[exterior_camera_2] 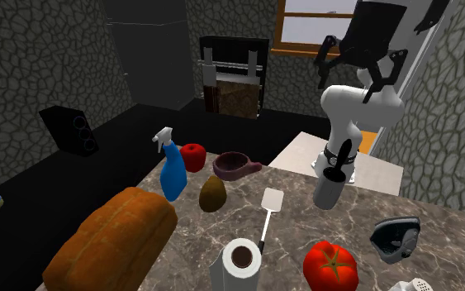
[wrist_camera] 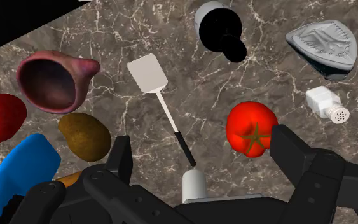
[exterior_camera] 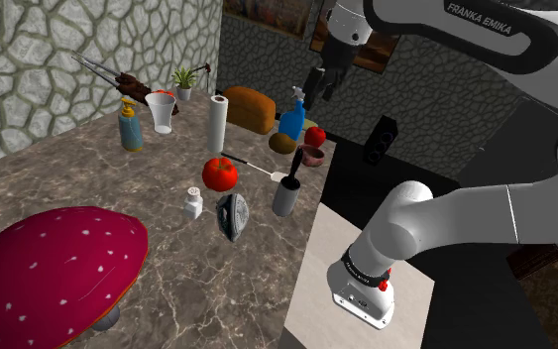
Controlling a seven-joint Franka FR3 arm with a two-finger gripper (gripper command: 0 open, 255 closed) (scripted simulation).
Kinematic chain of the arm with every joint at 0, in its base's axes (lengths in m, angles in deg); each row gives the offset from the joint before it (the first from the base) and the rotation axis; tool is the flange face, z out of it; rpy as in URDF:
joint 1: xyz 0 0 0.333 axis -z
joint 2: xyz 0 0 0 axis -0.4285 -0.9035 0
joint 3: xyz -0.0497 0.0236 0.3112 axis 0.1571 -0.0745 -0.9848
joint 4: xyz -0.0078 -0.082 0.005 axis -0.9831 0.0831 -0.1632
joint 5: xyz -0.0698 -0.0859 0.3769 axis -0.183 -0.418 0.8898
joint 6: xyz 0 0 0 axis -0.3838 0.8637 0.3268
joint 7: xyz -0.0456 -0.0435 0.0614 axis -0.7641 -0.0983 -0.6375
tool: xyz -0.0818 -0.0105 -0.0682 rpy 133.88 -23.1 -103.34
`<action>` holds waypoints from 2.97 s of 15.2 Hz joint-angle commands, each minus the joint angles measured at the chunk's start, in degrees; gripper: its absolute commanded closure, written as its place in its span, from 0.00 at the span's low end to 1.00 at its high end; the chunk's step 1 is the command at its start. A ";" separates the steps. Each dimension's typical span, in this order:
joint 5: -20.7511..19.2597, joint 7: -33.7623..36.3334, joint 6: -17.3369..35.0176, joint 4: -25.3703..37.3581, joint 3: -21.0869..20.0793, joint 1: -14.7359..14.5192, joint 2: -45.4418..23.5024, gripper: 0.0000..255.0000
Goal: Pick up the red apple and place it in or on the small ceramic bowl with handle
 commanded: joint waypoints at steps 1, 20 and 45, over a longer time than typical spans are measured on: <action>0.00 0.00 0.00 0.00 0.00 0.00 0.00 0.00; -4.78 -18.81 25.08 -3.43 24.00 5.47 -16.16 0.00; 25.31 -50.31 40.99 11.59 42.47 5.13 -53.63 0.00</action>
